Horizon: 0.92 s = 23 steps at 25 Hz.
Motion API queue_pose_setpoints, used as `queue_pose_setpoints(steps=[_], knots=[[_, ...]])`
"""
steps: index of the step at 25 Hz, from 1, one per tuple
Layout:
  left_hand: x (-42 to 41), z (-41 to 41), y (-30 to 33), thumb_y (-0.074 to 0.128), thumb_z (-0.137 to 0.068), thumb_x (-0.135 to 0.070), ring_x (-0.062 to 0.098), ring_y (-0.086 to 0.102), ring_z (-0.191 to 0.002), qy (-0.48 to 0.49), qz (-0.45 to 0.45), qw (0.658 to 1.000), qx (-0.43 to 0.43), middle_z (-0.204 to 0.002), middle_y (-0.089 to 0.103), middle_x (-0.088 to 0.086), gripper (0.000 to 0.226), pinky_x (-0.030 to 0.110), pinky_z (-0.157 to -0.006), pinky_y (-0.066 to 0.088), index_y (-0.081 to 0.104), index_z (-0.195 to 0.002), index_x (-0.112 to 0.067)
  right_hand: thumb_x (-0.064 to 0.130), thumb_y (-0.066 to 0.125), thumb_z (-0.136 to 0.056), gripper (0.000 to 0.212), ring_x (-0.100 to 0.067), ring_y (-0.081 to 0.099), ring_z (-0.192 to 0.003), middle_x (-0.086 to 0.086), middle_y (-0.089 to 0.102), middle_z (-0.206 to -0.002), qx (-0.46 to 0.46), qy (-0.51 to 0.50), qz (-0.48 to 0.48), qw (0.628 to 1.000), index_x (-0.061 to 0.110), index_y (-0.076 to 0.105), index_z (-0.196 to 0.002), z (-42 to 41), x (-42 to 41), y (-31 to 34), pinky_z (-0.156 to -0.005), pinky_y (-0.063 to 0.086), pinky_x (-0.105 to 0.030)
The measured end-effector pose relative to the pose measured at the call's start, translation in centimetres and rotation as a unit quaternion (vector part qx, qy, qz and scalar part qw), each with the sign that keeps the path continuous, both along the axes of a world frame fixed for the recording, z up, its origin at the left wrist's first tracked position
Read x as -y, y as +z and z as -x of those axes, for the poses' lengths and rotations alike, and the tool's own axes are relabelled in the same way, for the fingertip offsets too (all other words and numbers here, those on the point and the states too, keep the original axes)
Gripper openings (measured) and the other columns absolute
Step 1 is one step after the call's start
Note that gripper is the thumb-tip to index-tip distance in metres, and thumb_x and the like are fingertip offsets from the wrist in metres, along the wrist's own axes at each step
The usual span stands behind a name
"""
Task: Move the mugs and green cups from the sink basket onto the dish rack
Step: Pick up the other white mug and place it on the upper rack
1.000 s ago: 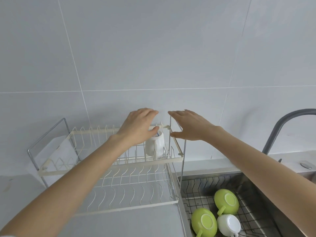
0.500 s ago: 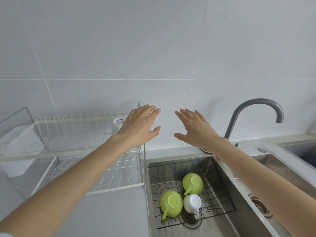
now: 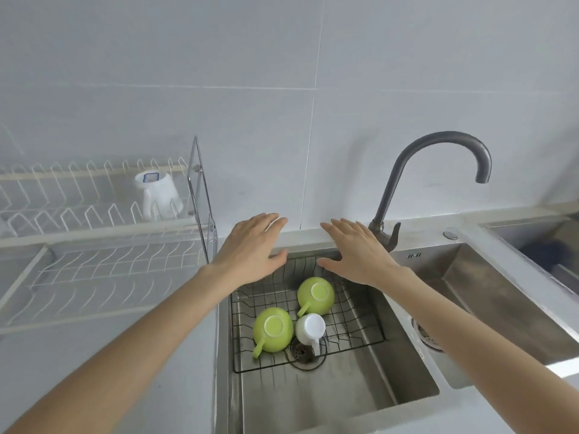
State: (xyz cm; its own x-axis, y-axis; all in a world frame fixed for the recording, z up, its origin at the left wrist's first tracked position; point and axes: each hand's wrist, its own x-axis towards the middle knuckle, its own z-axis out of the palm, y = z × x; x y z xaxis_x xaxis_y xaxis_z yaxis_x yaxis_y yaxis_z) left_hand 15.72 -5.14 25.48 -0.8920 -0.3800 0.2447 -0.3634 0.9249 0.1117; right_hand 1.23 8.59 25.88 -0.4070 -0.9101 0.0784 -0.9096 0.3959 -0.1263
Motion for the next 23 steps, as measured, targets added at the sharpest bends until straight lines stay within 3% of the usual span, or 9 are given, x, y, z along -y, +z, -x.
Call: queue_pose_setpoints(steps=[5, 11, 16, 23], knots=[[-1.9, 2.0, -4.2, 0.042, -0.089, -0.038, 0.02, 0.025, -0.137, 0.028, -0.079, 0.995, 0.048, -0.152, 0.025, 0.003, 0.06, 0.038, -0.11, 0.026, 0.021, -0.14, -0.017, 0.043, 0.055, -0.084, 0.068, -0.024, 0.027, -0.137, -0.008, 0.034, -0.147, 0.035, 0.012, -0.024, 0.999, 0.015, 0.027, -0.14, 2.4, -1.2, -4.1, -0.114, 0.019, -0.036], [-3.0, 3.6, -8.6, 0.044, -0.088, -0.038, 0.02, 0.032, -0.134, 0.063, -0.172, 0.979, 0.09, -0.151, 0.026, -0.001, 0.06, 0.039, -0.104, 0.035, 0.02, -0.141, -0.02, 0.04, 0.055, -0.084, 0.07, -0.021, 0.023, -0.14, -0.006, 0.028, -0.151, 0.126, -0.003, -0.07, 0.99, 0.02, 0.022, -0.142, 4.6, -1.6, -8.8, -0.109, 0.03, -0.038], [-3.2, 5.1, -12.6, 0.045, -0.088, -0.038, 0.021, 0.035, -0.132, 0.087, -0.266, 0.953, 0.117, -0.149, 0.029, -0.003, 0.058, 0.038, -0.101, 0.037, 0.023, -0.14, -0.021, 0.038, 0.053, -0.085, 0.065, -0.023, 0.03, -0.135, -0.002, 0.031, -0.148, 0.187, -0.016, -0.099, 0.977, 0.02, 0.024, -0.141, 5.8, -1.3, -13.1, -0.097, 0.04, -0.041], [-3.1, 7.2, -19.2, 0.046, -0.089, -0.029, 0.022, 0.037, -0.13, 0.117, -0.4, 0.898, 0.142, -0.144, 0.038, 0.007, 0.052, 0.031, -0.102, 0.032, 0.029, -0.137, -0.016, 0.032, 0.047, -0.09, 0.06, -0.026, 0.035, -0.132, -0.004, 0.031, -0.148, 0.27, -0.039, -0.152, 0.95, 0.017, 0.022, -0.142, 6.8, -0.4, -19.1, -0.098, 0.041, -0.044]])
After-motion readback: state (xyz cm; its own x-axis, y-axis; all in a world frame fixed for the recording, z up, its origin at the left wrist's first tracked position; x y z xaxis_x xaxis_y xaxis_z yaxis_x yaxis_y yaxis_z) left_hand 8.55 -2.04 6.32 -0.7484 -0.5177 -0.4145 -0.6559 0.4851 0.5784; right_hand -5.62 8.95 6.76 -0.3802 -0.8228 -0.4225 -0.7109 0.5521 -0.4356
